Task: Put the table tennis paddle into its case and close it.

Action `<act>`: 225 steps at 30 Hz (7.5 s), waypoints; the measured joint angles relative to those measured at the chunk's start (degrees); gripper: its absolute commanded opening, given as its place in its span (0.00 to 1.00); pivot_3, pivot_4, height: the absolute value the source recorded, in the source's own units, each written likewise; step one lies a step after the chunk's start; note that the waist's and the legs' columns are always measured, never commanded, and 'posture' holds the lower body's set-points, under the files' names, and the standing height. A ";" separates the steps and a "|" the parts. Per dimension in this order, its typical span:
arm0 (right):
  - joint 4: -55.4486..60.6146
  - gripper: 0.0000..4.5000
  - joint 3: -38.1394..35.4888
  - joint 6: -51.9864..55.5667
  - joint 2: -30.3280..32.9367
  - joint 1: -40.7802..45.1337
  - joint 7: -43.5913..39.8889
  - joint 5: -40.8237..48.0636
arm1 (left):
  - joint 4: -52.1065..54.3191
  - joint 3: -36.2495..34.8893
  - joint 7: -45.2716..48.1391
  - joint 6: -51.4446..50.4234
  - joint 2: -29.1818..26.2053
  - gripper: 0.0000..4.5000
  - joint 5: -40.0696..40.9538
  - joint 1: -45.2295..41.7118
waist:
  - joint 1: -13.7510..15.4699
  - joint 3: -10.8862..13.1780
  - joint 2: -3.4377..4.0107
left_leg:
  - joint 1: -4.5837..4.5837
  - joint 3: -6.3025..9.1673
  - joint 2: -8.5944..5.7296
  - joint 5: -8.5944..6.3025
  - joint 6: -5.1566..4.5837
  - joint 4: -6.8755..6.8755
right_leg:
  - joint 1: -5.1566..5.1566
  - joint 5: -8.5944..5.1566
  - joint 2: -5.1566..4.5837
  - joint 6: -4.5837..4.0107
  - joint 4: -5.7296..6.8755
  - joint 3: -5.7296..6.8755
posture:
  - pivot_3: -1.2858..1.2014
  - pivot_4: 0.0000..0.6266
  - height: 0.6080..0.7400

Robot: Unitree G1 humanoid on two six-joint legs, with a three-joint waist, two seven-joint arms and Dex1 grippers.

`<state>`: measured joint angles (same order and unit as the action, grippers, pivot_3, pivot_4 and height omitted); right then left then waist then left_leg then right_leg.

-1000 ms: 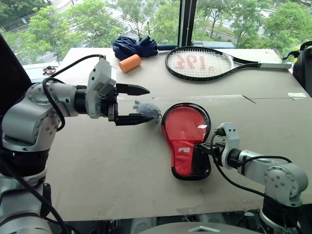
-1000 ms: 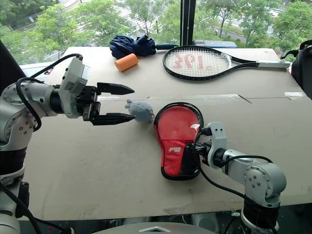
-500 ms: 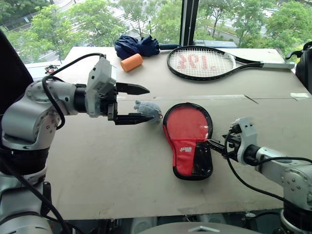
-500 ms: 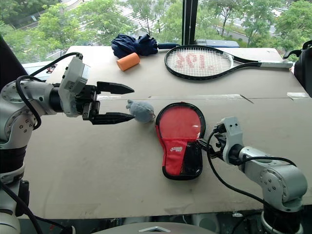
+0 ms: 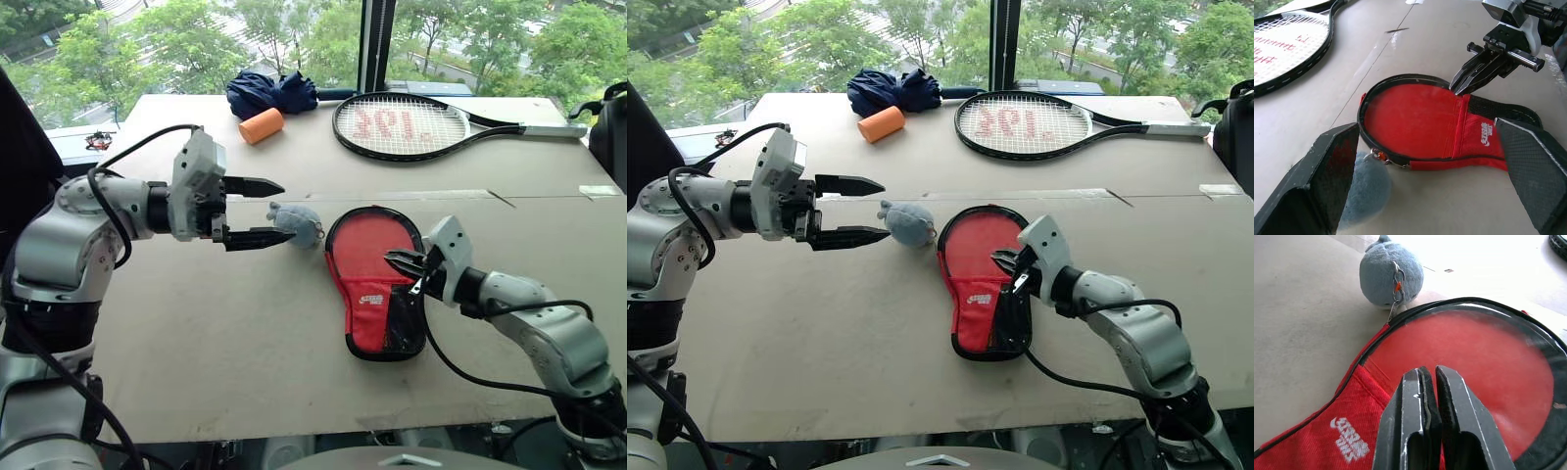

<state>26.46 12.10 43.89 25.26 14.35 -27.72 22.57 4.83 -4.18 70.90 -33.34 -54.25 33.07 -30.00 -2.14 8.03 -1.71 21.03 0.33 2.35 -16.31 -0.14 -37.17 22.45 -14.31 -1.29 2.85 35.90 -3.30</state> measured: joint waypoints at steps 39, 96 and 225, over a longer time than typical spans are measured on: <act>-8.23 0.01 4.83 1.81 -6.51 2.02 3.33 -9.41 | -41.29 2.13 -11.19 7.46 18.37 1.00 -14.71 -11.45 | 0.12 -0.45 -0.59 | -0.20 0.22 0.01 0.00 0.00 -0.13 | 0.00 0.14 0.09 0.20 0.62 0.11 | 0.52 0.24 1.00; -5.81 0.00 8.18 1.73 -5.22 1.17 0.99 -13.90 | -83.08 0.74 -37.99 24.47 42.73 0.01 -31.24 -44.73 | 0.15 -0.46 -0.63 | -0.15 0.36 -0.04 0.00 0.00 -0.09 | 0.00 0.14 0.15 0.25 0.60 0.16 | 0.52 0.24 1.00; -26.58 0.00 -22.39 6.43 -2.22 16.43 11.15 -6.66 | -16.62 18.39 -25.11 9.13 40.40 0.00 -28.90 -0.48 | 1.30 -0.63 0.85 | -0.05 0.53 -0.64 0.00 0.00 -0.05 | -0.29 0.19 -0.51 0.25 0.03 0.15 | 0.52 0.24 1.00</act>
<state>-0.13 -10.29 50.32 23.03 30.79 -16.56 15.91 -11.79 14.21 45.79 -24.22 -13.85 4.17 -30.48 -0.83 7.39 -0.86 20.98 0.87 1.71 -16.31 -0.15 -37.22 22.16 -14.13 -1.80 3.10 35.93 -3.16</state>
